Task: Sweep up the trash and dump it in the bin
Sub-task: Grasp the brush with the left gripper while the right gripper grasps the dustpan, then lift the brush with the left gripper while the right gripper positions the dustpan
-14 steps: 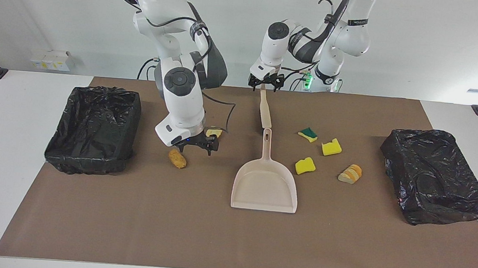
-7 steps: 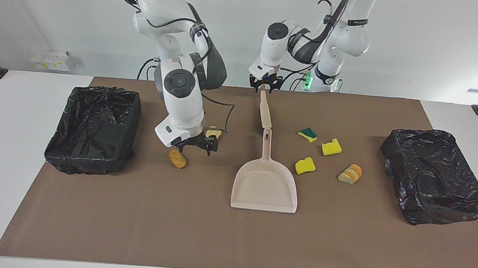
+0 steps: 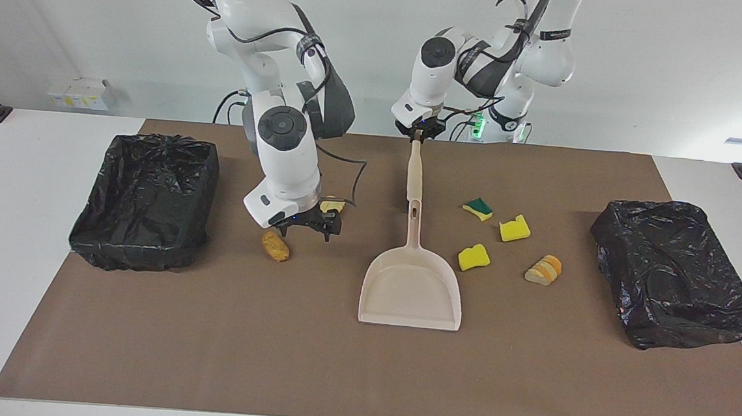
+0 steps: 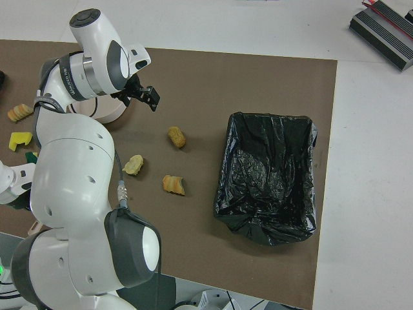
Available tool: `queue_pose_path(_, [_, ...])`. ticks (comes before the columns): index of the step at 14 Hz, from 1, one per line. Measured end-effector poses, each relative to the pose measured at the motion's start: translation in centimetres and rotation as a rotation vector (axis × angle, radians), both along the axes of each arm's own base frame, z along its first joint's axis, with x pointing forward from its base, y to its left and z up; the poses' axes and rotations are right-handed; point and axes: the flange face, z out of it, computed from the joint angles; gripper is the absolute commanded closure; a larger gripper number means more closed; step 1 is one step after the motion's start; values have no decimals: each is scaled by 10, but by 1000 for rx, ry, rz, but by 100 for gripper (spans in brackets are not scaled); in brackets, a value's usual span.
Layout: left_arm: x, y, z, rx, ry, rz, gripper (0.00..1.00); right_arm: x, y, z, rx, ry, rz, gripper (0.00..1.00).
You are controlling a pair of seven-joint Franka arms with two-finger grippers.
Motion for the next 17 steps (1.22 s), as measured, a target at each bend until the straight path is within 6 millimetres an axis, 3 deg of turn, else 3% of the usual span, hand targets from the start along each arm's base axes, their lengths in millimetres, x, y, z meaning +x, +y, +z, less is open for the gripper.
queue_pose_path(2, [24,35,21,35,48,-3,100,-2,12,2,9,-20,-27,0])
queue_pose_path(4, [41,77,43,91,69,-25,100,-11,39,1,15,-33,-51,0])
queue_pose_path(8, [91,166,86,172,25,-23,100,-52,135,-3,54,-96,-92,0])
queue_pose_path(12, [160,252,94,133,-77,55,100,-103,221,-31,37,-144,-102,1])
queue_pose_path(14, [187,277,92,111,-93,68,100,-111,237,-42,32,-171,-83,7])
queue_pose_path(15, [198,283,90,101,-92,54,100,-111,238,-47,27,-169,-78,15])
queue_pose_path(17, [217,292,80,94,-79,9,100,-112,239,-56,5,-172,-63,20])
